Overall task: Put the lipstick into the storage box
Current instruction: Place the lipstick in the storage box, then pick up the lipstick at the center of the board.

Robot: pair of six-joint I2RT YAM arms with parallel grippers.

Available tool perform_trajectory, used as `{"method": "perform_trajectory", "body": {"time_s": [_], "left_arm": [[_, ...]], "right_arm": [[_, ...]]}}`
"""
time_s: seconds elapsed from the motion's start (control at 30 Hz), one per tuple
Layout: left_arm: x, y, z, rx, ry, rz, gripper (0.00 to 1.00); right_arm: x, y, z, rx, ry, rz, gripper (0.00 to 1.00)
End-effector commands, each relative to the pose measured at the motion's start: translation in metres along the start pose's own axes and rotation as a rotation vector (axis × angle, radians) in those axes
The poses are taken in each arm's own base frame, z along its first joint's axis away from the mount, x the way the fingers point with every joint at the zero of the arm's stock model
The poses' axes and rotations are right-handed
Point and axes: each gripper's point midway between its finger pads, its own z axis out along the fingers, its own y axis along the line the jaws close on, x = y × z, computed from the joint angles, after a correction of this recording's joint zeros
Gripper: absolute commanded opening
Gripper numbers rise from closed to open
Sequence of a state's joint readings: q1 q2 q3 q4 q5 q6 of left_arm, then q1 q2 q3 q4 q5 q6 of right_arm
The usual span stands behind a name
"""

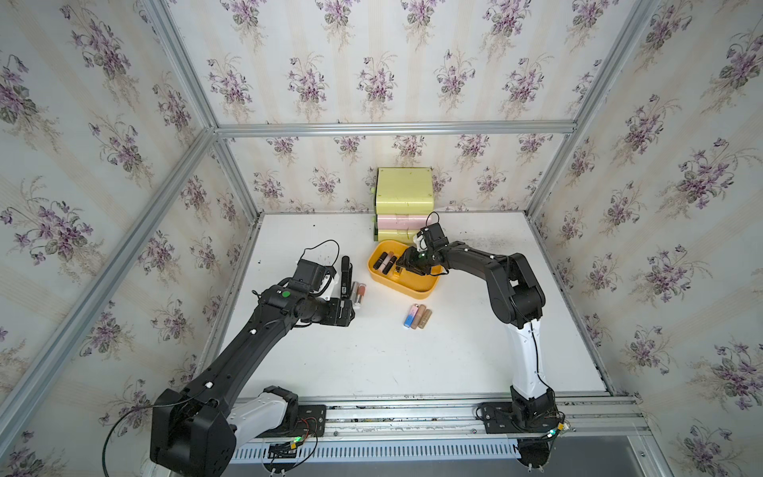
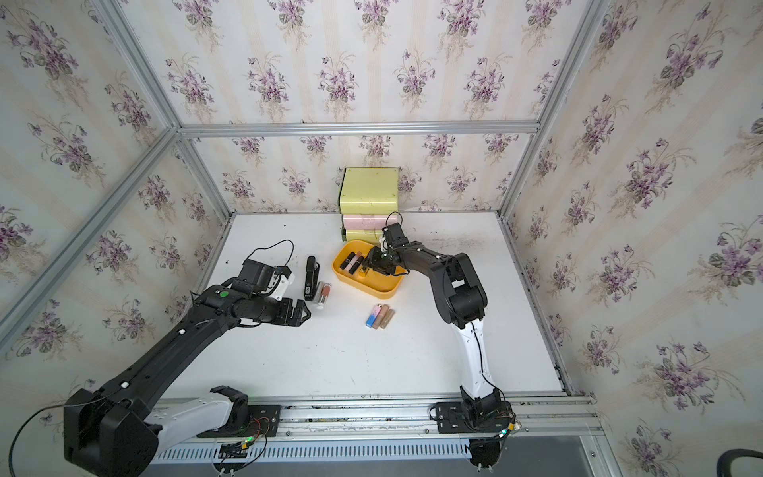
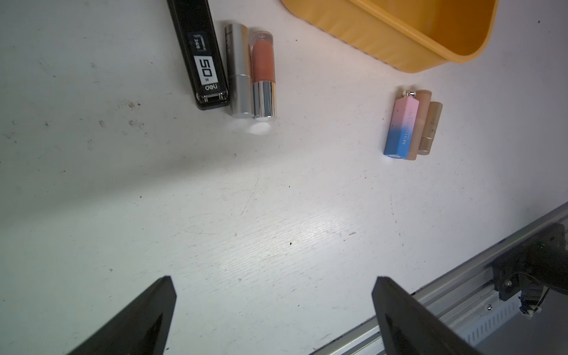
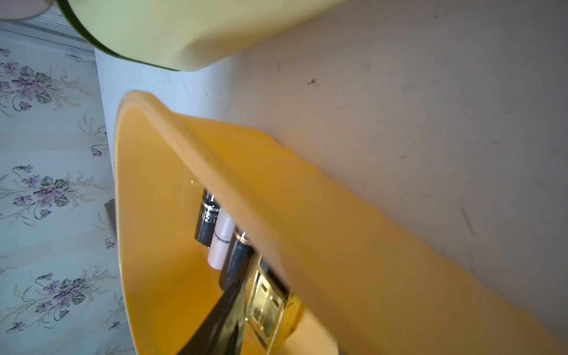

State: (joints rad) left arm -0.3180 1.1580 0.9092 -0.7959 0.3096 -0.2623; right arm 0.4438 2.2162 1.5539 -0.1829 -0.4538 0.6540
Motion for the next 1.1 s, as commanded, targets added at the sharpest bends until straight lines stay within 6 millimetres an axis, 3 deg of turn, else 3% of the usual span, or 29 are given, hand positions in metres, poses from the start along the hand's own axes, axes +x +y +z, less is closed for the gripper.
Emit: {"method": "perform_trajectory", "body": {"time_s": [0.0, 0.23, 0.4, 0.57, 0.8, 0.9, 1.07], "left_arm": [[-0.004, -0.002, 0.000, -0.007, -0.005, 0.010, 1.00], [-0.008, -0.011, 0.000, -0.002, -0.012, 0.029, 1.00], [-0.012, -0.028, 0.004, 0.006, -0.008, 0.084, 1.00], [-0.014, -0.050, 0.012, 0.020, -0.007, 0.133, 1.00], [-0.013, -0.064, 0.029, 0.034, 0.013, 0.156, 1.00], [-0.013, -0.070, 0.034, 0.043, 0.017, 0.163, 1.00], [-0.015, -0.082, 0.036, 0.044, 0.024, 0.194, 1.00]], "right_arm": [[-0.004, 0.009, -0.008, -0.014, -0.018, -0.019, 0.51], [-0.010, 0.042, -0.049, -0.072, -0.082, -0.073, 0.52], [0.003, 0.054, -0.091, -0.063, -0.123, -0.130, 0.52], [0.044, 0.031, -0.124, 0.009, -0.122, -0.158, 0.52], [0.120, -0.019, -0.155, 0.180, -0.091, -0.172, 0.53], [0.134, -0.035, -0.163, 0.224, -0.100, -0.164, 0.55], [0.144, -0.055, -0.157, 0.273, -0.082, -0.152, 0.58]]}}
